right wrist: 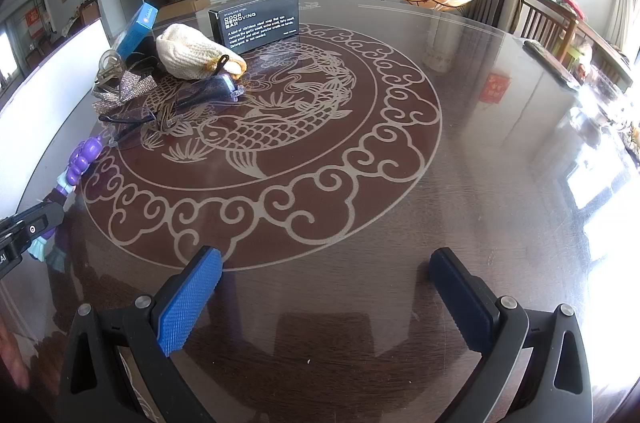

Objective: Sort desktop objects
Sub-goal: 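Lift the purple toy wand with the left gripper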

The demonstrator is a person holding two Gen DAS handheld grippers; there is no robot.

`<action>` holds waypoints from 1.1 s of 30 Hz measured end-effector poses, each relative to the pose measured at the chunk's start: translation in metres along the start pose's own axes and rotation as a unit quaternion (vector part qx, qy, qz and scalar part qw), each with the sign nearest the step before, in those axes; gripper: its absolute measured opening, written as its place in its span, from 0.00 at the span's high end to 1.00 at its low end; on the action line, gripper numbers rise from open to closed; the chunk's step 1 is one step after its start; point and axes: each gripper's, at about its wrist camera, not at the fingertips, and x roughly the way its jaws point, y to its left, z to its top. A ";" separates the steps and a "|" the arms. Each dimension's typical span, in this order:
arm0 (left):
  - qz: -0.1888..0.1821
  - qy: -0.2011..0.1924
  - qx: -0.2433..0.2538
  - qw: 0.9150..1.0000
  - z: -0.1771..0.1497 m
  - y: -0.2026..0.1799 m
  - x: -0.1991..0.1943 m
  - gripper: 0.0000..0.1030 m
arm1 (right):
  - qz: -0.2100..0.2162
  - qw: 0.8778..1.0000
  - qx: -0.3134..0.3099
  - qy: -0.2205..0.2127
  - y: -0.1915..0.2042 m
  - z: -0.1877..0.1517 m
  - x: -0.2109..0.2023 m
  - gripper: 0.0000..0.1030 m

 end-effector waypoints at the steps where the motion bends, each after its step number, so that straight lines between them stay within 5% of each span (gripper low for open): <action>1: -0.005 0.000 0.013 1.000 0.000 -0.007 0.001 0.41 | 0.000 1.000 0.000 0.000 0.000 0.000 0.000 0.00; 3: 0.009 0.009 0.037 0.999 0.001 -0.018 0.005 0.15 | 0.000 1.000 0.000 0.000 0.000 0.000 0.000 0.00; 8: 0.017 0.019 0.051 0.998 0.003 -0.024 0.011 0.14 | 0.000 1.000 0.000 0.000 0.000 0.000 0.000 0.00; 13: 0.034 0.039 0.067 0.996 0.004 -0.030 0.019 0.00 | -0.001 1.000 0.000 0.000 0.000 0.000 0.000 0.00; 33: 0.069 0.032 0.017 0.997 0.003 -0.014 0.015 0.00 | -0.001 1.000 0.000 0.000 0.000 0.000 0.000 0.00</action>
